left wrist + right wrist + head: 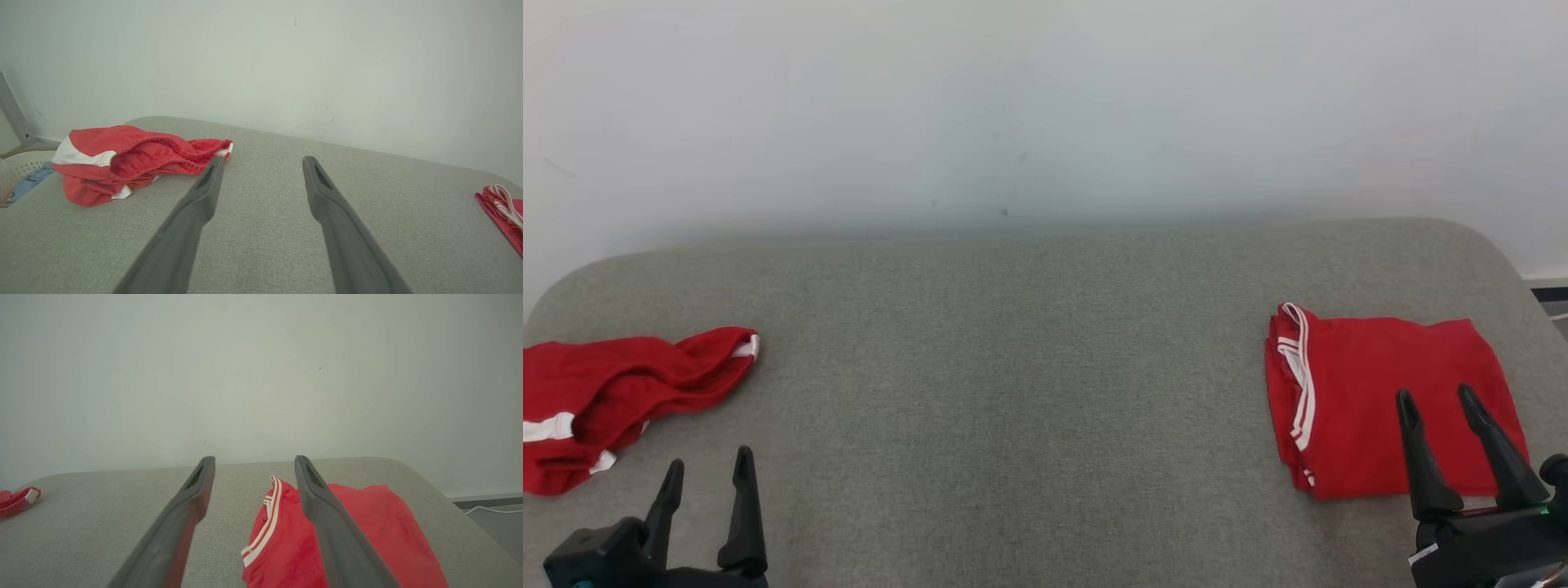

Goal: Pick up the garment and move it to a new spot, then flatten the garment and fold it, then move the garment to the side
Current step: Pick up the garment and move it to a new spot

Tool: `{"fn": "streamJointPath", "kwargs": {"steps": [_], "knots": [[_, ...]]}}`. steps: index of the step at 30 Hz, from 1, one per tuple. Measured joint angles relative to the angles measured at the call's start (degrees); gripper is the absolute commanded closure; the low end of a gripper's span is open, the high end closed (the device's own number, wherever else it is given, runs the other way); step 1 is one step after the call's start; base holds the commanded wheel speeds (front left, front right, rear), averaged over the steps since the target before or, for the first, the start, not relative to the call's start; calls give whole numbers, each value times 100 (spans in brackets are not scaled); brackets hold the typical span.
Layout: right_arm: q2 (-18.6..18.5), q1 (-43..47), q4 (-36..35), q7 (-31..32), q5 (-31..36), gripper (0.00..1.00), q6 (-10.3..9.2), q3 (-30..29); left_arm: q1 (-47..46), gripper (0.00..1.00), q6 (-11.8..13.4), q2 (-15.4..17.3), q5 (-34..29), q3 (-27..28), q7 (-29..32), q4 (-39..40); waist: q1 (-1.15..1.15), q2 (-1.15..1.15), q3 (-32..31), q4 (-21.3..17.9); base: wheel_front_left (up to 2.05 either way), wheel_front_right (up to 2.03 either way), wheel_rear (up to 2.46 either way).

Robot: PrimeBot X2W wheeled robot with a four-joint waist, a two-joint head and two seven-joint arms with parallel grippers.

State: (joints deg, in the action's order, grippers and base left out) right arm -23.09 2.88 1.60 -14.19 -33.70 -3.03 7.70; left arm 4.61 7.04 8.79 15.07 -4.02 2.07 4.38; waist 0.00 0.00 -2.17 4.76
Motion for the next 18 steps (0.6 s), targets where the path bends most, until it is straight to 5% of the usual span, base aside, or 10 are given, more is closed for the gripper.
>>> {"fn": "streamJointPath", "kwargs": {"steps": [18], "knots": [[31, 7, 182, -1, -105, 0, 74, -32, -64, 0, 1, 2, -44, 99, 19, -40, 0, 0, 16, 989, 0, 0, 0]]}}
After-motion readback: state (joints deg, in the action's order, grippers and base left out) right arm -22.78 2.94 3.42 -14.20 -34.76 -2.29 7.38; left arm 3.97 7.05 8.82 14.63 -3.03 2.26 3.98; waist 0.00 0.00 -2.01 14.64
